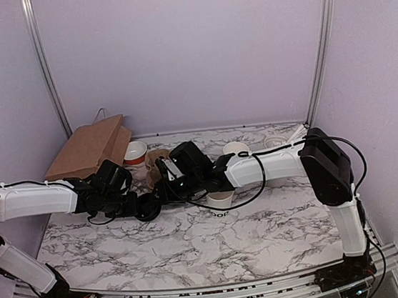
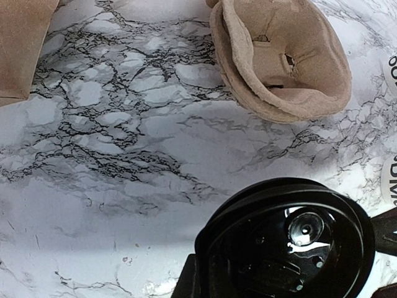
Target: Pack the takeout coffee
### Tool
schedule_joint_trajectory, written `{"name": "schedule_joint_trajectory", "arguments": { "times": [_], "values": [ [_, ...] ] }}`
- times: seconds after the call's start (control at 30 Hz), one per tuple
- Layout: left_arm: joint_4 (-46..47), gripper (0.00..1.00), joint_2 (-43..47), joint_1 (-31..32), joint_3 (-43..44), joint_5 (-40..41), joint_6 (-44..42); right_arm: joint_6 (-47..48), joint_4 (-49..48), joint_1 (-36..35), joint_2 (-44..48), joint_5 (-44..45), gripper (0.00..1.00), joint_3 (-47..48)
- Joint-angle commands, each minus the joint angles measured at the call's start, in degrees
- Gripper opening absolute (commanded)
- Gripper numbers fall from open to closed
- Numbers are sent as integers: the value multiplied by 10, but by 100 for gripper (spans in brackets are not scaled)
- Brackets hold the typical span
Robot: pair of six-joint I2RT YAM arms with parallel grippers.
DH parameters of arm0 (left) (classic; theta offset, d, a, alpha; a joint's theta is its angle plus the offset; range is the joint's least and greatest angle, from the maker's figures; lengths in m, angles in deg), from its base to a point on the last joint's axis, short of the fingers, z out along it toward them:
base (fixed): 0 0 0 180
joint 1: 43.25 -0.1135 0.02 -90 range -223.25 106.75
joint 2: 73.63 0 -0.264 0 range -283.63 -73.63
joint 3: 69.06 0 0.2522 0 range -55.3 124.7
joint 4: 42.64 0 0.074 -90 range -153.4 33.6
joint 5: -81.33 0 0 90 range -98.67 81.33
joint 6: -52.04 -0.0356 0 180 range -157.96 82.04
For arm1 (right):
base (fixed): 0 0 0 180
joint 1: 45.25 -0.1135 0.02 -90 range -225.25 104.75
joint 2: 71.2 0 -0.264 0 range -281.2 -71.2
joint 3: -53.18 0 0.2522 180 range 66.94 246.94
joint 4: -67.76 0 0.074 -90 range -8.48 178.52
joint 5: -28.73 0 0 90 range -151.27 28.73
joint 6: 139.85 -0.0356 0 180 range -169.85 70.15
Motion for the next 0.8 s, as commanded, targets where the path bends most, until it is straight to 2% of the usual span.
{"name": "schedule_joint_trajectory", "arguments": {
  "times": [0.0, 0.3, 0.77],
  "values": [
    [13, 0, 15, 6, -3, -4, -1, -7, -12, 3, -15, 0, 37, 20],
    [15, 0, 15, 7, 0, 0, 0, -11, -13, 4, -17, 2, 30, 21],
    [20, 1, 23, 7, -8, 7, -1, -10, -8, 5, -23, 2, 7, 36]
  ]
}}
